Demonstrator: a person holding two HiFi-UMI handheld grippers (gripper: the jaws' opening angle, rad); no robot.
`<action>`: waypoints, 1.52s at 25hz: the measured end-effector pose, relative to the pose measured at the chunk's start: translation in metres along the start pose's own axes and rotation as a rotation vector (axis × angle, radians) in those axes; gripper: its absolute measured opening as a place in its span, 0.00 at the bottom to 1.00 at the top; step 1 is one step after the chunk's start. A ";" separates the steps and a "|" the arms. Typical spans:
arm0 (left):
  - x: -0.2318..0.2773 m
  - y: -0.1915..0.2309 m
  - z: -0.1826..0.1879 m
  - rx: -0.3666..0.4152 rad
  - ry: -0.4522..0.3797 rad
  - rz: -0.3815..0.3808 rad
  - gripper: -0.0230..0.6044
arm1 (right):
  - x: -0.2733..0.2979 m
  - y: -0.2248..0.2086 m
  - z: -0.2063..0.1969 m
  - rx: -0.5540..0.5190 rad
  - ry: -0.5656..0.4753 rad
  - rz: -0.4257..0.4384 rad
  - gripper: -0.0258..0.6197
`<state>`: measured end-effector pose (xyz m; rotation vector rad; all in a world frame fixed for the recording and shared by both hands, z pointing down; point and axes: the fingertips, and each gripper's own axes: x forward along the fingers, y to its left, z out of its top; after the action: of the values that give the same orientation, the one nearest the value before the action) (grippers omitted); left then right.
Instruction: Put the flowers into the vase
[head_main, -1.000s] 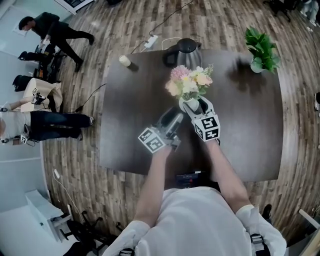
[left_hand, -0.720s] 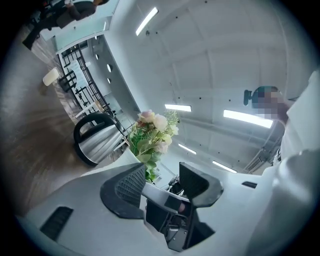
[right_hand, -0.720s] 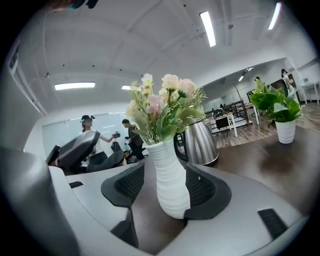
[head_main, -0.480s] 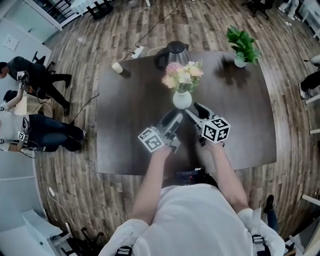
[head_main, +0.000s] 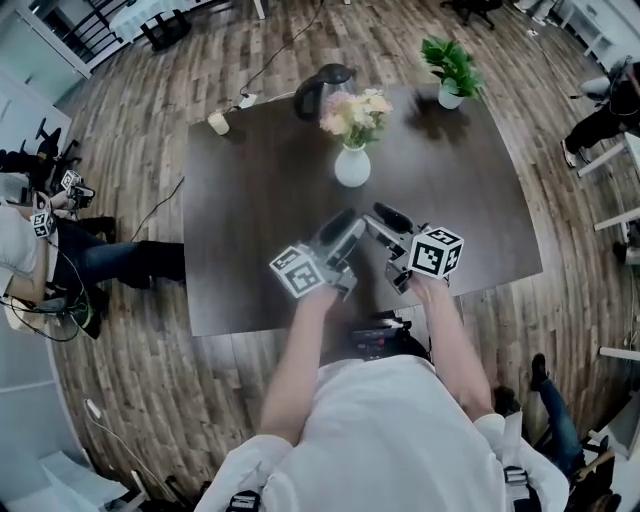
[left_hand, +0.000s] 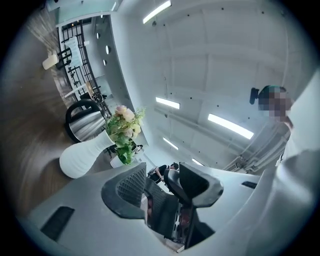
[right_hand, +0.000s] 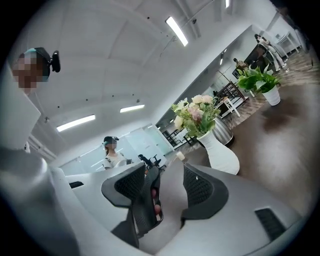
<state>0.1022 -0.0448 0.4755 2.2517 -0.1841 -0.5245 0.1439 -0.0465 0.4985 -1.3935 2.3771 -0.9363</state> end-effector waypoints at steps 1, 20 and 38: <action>-0.004 -0.005 -0.003 -0.005 0.004 -0.008 0.37 | -0.004 0.006 -0.003 0.001 -0.004 0.000 0.43; 0.002 -0.072 -0.025 0.049 0.009 -0.006 0.37 | -0.072 0.048 0.002 0.017 -0.010 0.150 0.42; 0.006 -0.064 -0.044 0.064 0.010 0.072 0.37 | -0.079 0.033 -0.009 0.062 0.017 0.218 0.40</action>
<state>0.1239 0.0265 0.4522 2.2995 -0.2794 -0.4751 0.1573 0.0351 0.4749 -1.0813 2.4294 -0.9559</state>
